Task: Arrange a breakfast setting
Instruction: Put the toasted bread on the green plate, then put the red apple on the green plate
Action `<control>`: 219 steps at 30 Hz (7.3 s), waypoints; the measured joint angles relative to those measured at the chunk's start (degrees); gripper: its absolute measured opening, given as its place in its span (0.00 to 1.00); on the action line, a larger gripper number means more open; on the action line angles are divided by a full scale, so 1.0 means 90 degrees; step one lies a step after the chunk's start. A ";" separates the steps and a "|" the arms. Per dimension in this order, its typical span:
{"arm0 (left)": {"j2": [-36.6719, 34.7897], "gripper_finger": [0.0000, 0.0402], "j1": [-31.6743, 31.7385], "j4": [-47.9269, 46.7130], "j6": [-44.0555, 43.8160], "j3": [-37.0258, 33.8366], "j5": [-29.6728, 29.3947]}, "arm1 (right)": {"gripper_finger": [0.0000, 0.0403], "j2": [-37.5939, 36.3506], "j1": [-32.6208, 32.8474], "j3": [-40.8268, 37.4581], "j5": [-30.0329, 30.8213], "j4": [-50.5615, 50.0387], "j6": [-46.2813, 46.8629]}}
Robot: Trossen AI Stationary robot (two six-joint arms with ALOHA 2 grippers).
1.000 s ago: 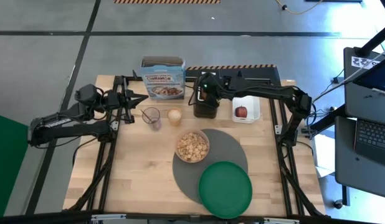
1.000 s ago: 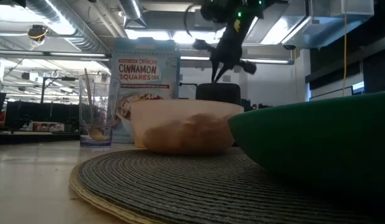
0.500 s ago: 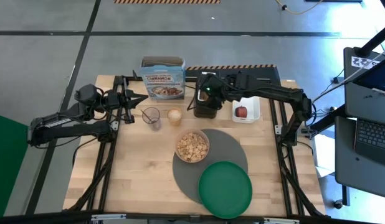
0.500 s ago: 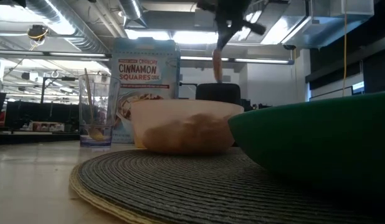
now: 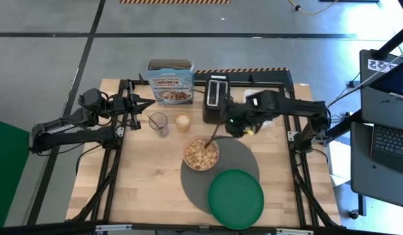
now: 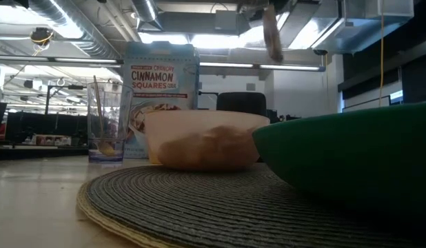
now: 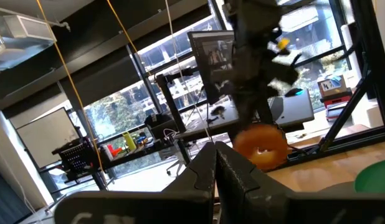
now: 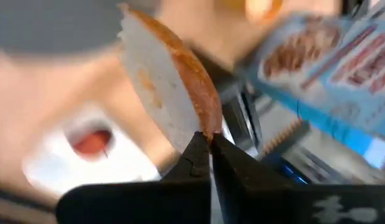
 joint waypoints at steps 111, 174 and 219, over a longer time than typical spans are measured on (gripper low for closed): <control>0.0319 0.00 -0.0500 0.0364 -0.0379 0.0000 0.0073 | 0.05 -0.4710 0.1417 -1.1196 0.2923 1.4046 0.3340; 0.0529 0.00 -0.0500 0.0459 -0.0205 0.0002 0.0022 | 0.65 -0.3176 -0.4524 -0.6210 -0.2683 0.4880 0.7167; 0.0495 0.00 -0.0500 0.0978 -0.0170 0.0002 -0.0007 | 0.66 -0.3096 -0.4521 -0.6210 -0.4176 0.2094 1.3654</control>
